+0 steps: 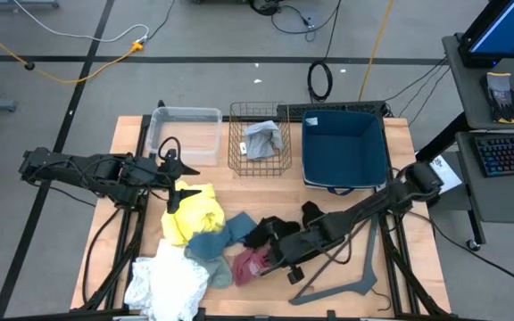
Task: Pick & Place Cloths
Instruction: Put the red underwear into the wire basket
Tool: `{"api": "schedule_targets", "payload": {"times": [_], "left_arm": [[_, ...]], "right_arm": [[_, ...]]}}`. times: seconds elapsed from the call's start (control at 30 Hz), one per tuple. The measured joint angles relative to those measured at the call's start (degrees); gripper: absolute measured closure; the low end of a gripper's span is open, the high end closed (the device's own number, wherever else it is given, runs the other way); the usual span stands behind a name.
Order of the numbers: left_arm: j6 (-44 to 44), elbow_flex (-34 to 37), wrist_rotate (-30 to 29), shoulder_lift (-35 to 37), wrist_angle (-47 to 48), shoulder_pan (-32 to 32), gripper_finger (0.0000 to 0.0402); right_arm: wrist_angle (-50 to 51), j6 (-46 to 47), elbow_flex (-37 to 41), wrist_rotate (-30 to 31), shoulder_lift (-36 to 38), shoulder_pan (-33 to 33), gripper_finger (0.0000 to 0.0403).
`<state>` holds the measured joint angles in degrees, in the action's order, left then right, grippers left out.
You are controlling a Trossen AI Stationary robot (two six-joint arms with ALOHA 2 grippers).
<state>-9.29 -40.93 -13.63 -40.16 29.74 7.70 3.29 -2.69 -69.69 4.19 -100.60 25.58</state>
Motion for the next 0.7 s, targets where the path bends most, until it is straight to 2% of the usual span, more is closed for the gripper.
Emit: {"api": "schedule_targets", "payload": {"times": [0.47, 0.7], "left_arm": [[0.58, 0.00, 0.09, 0.00, 0.07, 0.00, 0.0119], [0.34, 0.00, 0.16, 0.00, 0.07, 0.00, 0.0119]], "right_arm": [[-0.11, -5.57, 0.00, 0.21, 16.68, 0.20, 0.0401], [0.10, -5.42, 0.86, 0.37, 17.84, 0.24, 0.0402]]}}
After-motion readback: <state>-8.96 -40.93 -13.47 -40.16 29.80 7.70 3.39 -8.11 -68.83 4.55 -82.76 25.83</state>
